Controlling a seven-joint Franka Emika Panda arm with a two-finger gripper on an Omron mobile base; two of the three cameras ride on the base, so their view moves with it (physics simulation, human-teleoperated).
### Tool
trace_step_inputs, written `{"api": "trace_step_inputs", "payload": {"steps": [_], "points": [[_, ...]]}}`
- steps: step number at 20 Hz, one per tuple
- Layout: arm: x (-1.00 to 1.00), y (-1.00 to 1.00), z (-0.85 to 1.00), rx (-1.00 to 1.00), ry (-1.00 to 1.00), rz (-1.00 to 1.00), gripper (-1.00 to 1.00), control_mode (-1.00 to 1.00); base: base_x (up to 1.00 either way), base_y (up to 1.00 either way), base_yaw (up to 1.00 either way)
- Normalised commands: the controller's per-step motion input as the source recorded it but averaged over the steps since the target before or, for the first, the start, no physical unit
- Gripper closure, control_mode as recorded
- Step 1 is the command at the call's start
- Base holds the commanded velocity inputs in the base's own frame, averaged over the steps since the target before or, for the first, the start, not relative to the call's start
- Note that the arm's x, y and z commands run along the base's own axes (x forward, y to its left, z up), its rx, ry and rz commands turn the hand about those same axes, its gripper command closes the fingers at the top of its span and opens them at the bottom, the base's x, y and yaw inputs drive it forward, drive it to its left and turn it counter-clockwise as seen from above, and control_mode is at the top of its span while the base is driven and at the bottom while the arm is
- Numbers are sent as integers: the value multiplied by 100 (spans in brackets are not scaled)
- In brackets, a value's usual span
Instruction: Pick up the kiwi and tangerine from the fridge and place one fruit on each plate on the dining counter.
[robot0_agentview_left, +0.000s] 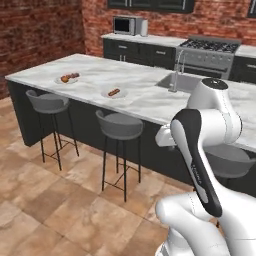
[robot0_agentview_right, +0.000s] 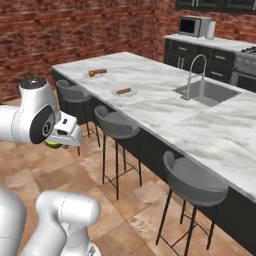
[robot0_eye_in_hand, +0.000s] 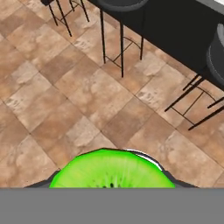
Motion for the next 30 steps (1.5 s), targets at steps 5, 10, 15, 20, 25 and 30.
{"api": "trace_step_inputs", "payload": {"steps": [5,10,15,20,25,30], "points": [[0,0,0,0,0,0,100,100,100,74,-15],[0,0,0,0,0,0,100,100,100,62,-24],[0,0,0,0,0,0,100,100,100,46,-37],[0,0,0,0,0,0,100,100,100,42,-50],[0,0,0,0,0,0,100,100,98,61,-64],[0,0,0,0,0,0,100,100,37,43,-70]]}}
